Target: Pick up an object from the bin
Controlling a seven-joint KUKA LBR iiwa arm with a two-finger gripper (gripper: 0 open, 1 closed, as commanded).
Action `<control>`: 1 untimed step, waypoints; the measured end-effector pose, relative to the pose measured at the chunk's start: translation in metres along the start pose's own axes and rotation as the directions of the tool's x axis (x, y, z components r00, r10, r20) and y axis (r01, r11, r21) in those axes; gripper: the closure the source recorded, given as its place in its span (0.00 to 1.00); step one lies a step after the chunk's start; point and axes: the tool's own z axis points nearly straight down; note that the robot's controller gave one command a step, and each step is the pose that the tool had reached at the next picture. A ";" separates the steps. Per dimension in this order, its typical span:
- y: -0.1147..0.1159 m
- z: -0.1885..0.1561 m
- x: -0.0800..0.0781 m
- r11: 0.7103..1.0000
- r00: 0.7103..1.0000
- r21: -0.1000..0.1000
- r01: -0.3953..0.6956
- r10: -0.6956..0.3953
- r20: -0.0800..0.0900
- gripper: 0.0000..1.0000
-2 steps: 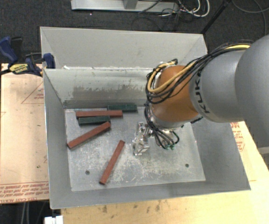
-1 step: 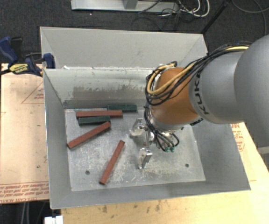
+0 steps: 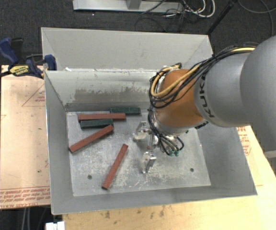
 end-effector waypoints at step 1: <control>0.052 -0.004 -0.045 0.976 0.976 0.003 0.218 -0.218 0.012 1.00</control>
Offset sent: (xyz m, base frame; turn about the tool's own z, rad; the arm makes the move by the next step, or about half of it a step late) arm 0.0000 0.0000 0.0000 0.0000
